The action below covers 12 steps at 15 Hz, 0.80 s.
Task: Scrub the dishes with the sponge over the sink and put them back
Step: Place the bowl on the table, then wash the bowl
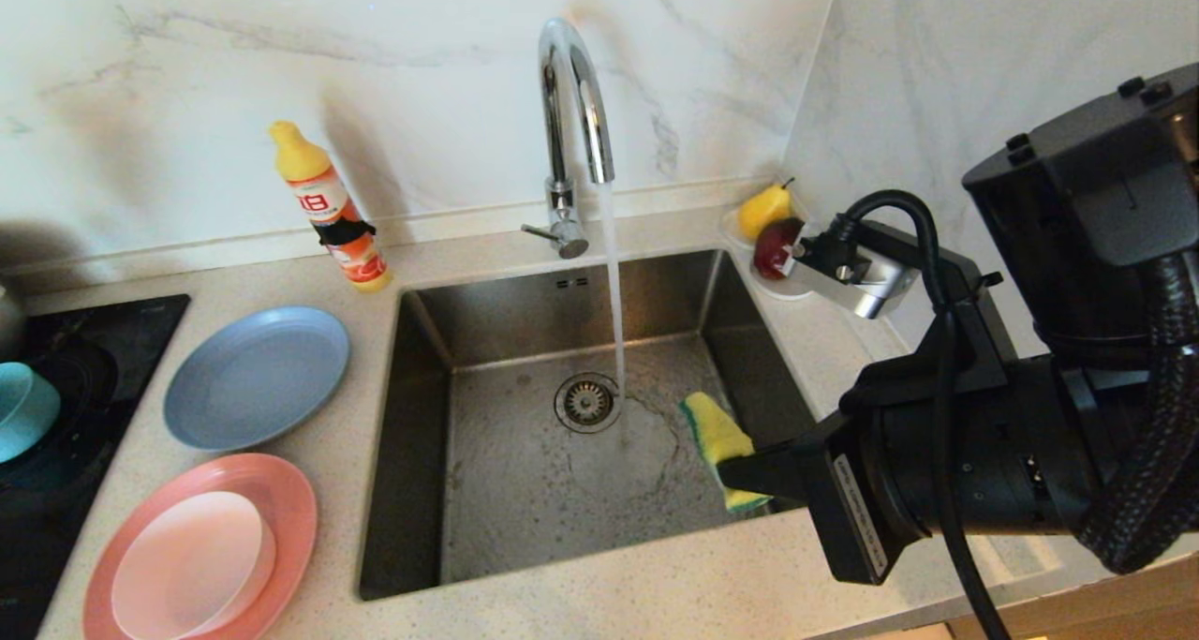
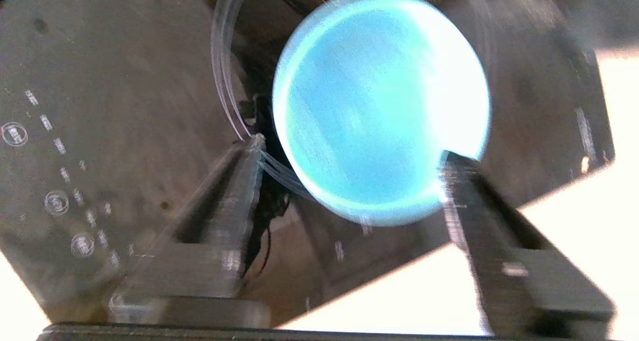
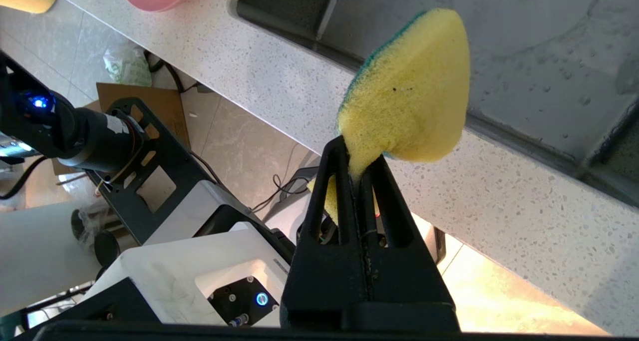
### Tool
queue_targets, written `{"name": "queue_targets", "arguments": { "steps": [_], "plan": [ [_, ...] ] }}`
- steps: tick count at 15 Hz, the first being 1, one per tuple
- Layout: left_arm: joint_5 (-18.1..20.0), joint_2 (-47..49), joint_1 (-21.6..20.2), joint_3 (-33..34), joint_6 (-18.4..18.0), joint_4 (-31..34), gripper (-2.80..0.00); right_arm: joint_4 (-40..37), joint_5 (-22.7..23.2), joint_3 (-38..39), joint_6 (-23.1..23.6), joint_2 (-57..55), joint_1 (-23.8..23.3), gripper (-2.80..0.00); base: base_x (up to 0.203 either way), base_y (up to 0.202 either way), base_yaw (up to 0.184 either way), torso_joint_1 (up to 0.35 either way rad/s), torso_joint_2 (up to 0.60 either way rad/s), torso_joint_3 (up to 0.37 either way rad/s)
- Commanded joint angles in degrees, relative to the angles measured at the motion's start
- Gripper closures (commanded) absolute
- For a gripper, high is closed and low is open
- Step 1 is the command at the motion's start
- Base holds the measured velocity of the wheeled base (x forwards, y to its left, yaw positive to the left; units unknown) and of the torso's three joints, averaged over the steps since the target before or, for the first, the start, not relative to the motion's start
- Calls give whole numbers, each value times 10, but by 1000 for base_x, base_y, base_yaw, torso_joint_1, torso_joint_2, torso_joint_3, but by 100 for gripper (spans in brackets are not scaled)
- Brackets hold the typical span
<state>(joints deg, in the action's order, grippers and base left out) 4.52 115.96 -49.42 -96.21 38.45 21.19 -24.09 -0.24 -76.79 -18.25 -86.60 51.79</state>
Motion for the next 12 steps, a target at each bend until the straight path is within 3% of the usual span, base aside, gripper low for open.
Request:
{"name": "queue_targets", "arguments": {
  "steps": [1, 5, 9, 12],
  "plan": [
    [16, -57, 7, 29, -29, 4, 0, -1, -1, 5, -3, 0, 0, 0, 0, 0, 0, 0, 0, 0],
    [99, -152, 16, 76, -69, 9, 0, -3, -2, 12, -5, 4, -2, 0, 0, 0, 0, 0, 0, 0],
    [117, -270, 64, 162, -179, 27, 0, -2, -2, 21, -6, -1, -2, 0, 0, 0, 0, 0, 0, 0],
    [121, -348, 140, 200, -259, 95, 0, -2, -4, 21, -6, -1, -2, 0, 0, 0, 0, 0, 0, 0]
  ]
}}
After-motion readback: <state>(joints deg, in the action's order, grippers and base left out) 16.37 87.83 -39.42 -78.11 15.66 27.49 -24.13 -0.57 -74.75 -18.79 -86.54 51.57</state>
